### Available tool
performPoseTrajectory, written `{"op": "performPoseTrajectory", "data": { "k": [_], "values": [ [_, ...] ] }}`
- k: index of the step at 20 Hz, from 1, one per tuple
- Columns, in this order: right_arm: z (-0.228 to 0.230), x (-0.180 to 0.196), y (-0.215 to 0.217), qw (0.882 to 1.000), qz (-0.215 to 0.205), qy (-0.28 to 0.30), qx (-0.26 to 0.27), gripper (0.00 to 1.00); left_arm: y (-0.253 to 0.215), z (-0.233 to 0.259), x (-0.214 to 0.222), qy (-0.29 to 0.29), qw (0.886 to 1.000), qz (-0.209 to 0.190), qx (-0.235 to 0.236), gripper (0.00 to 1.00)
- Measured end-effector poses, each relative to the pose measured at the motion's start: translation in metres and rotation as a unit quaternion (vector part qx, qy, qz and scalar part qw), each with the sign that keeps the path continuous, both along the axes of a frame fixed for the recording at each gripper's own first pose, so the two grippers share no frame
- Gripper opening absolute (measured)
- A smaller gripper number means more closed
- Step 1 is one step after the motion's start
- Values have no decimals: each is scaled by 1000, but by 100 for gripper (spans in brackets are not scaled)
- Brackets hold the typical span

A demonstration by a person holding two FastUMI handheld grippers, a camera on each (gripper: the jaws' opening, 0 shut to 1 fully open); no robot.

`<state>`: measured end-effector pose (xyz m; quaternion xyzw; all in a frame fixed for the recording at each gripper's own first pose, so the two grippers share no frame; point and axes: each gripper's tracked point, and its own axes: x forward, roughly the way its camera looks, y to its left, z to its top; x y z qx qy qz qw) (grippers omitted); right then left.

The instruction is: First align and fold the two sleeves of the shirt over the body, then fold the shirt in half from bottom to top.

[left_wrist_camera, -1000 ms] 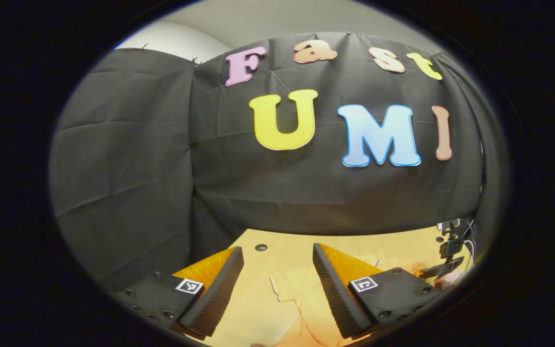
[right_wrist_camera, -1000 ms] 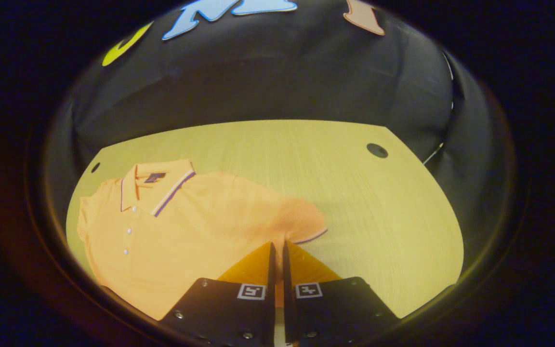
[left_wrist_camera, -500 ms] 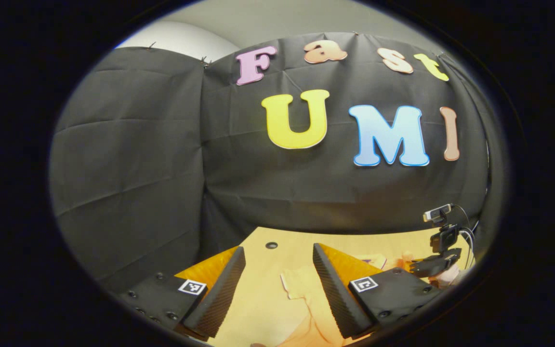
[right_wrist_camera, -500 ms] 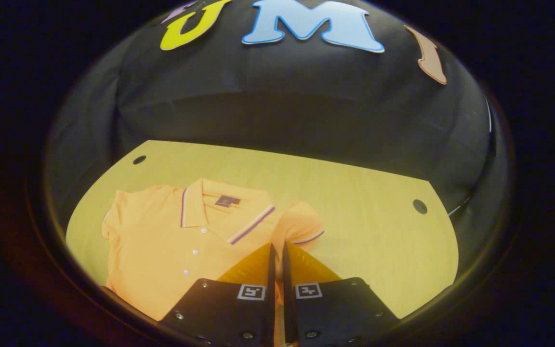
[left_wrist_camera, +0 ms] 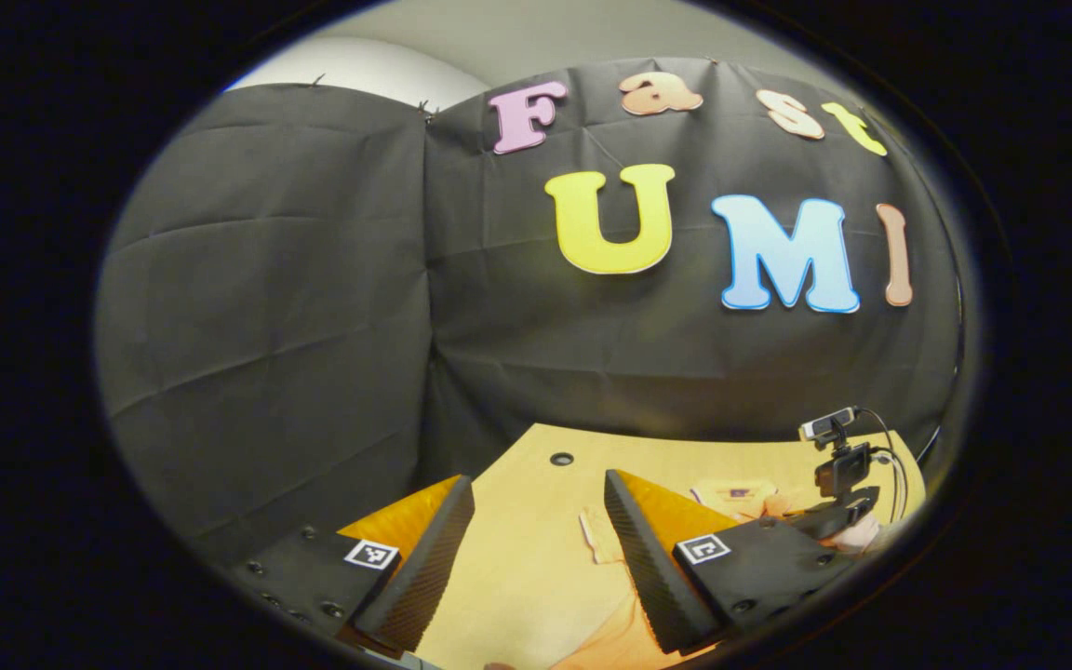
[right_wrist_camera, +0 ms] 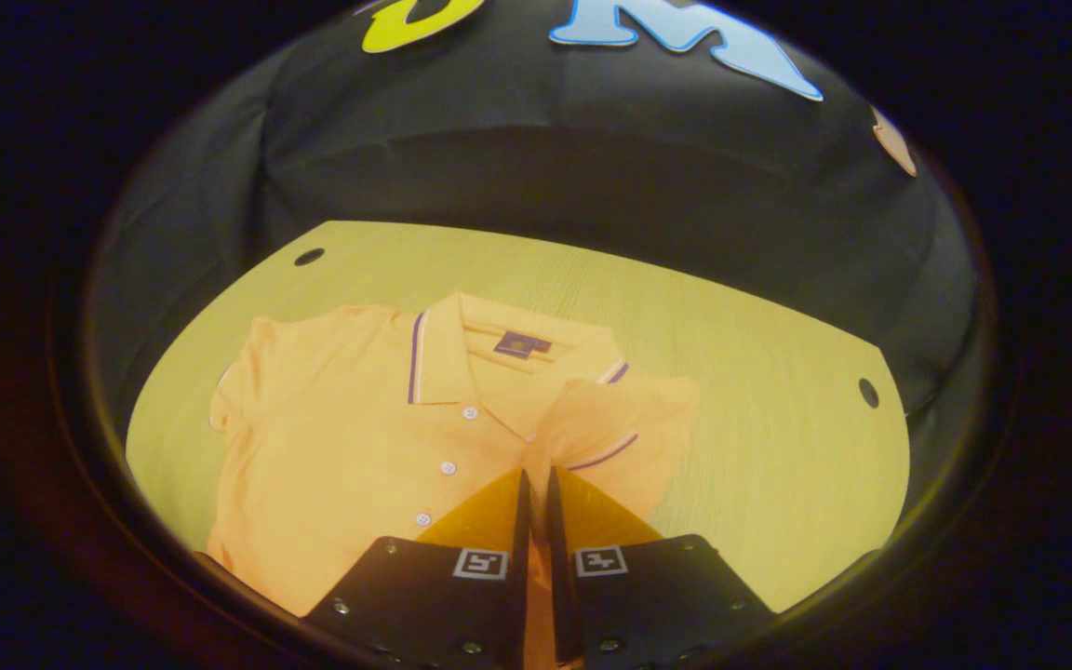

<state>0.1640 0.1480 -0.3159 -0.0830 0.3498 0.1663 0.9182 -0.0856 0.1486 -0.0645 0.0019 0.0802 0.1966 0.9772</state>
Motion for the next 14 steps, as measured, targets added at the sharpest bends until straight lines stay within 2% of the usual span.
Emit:
{"op": "performPoseTrajectory", "data": {
  "k": [1, 2, 3, 9, 10, 13, 14],
  "values": [
    [-5, -1, 1, 1000, 1, 8, 0, 16, 1, -2, 1, 1, 1000, -1, -2, 94],
    [-6, -4, -1, 1000, 1, 12, -2, 36, 3, -6, 3, 2, 1000, -3, -4, 94],
    [-3, -5, -5, 1000, -4, 10, -8, 43, 3, -9, 7, 4, 1000, -7, -7, 94],
    [43, -13, -22, 999, -26, -33, 15, 43, 3, -42, 46, 20, 998, -49, -16, 94],
    [53, -18, -25, 998, -30, -41, 22, 46, 2, -48, 56, 24, 998, -60, -16, 94],
    [84, -35, -33, 996, -42, -65, 40, 43, -3, -78, 89, 41, 995, -92, -24, 94],
    [93, -42, -36, 995, -46, -72, 44, 43, -5, -90, 100, 48, 993, -102, -31, 92]
  ]
}}
